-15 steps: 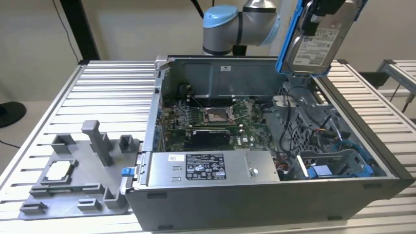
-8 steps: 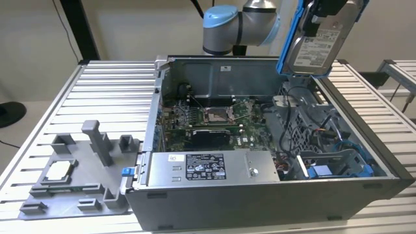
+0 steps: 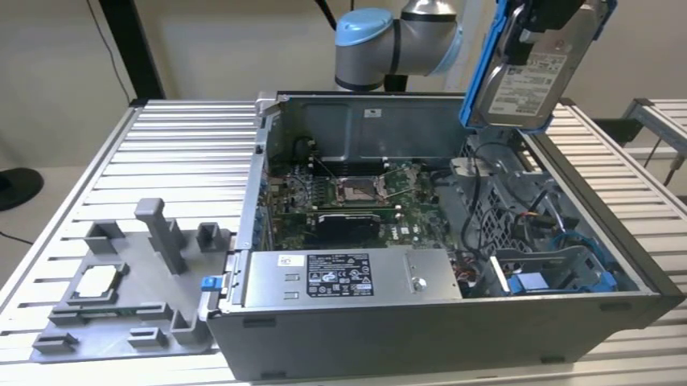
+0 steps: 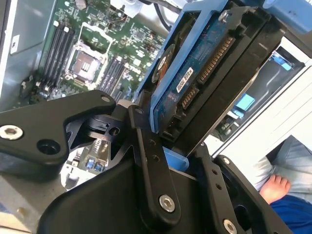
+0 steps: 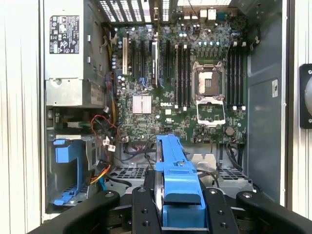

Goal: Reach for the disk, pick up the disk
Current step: 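Pick up the disk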

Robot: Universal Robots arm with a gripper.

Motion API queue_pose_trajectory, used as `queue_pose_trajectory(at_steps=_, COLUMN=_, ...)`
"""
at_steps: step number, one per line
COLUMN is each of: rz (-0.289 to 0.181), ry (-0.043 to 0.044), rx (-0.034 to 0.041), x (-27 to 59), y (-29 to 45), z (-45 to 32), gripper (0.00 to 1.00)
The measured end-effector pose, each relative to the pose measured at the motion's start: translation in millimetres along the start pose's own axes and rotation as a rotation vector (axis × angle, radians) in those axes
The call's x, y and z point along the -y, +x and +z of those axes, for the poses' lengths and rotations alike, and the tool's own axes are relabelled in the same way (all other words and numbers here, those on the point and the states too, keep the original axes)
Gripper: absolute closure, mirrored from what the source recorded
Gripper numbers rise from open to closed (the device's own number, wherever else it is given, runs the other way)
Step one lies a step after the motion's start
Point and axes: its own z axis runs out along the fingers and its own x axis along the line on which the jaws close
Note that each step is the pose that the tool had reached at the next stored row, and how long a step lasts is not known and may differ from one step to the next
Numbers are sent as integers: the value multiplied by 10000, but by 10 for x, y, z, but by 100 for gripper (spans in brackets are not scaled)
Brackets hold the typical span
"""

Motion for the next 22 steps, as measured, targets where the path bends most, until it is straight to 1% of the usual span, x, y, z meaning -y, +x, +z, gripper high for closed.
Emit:
queue_pose_trajectory(at_steps=8, rz=0, ry=-1, rx=0, x=4, y=115, z=2, gripper=100)
queue_pose_trajectory(at_steps=18, rz=0, ry=-2, rx=0, x=7, y=226, z=4, gripper=100)
queue_pose_trajectory(at_steps=22, rz=0, ry=-2, rx=-1, x=9, y=282, z=5, gripper=100)
